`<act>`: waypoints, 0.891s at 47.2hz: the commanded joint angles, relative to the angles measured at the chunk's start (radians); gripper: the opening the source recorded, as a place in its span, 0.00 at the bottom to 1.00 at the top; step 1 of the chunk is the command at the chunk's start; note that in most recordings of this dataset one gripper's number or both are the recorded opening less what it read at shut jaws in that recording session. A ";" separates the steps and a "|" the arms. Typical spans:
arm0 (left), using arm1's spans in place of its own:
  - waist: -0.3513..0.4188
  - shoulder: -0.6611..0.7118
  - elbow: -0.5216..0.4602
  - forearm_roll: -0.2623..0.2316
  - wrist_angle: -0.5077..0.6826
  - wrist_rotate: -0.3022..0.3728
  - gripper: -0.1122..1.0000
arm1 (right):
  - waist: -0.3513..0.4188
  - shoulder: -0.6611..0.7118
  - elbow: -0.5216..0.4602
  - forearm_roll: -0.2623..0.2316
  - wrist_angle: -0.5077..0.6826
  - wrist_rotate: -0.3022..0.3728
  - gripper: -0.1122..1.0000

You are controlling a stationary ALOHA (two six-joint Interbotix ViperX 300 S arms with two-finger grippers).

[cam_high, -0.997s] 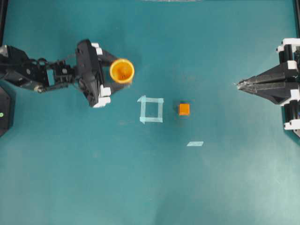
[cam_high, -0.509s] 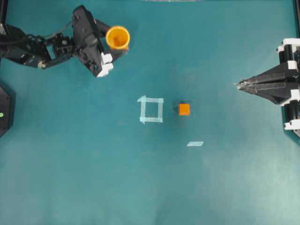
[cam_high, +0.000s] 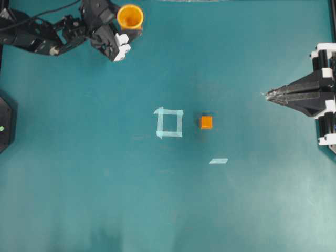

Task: Move the cup backward with left arm.

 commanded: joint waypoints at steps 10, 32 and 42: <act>0.037 0.002 -0.043 0.002 -0.002 -0.003 0.68 | 0.002 0.002 -0.034 0.002 -0.003 -0.002 0.10; 0.044 0.003 -0.041 0.002 -0.002 -0.003 0.68 | 0.000 0.002 -0.034 0.002 -0.002 -0.002 0.10; 0.044 0.002 -0.041 0.002 -0.002 -0.002 0.68 | 0.002 0.002 -0.034 0.002 -0.002 -0.002 0.10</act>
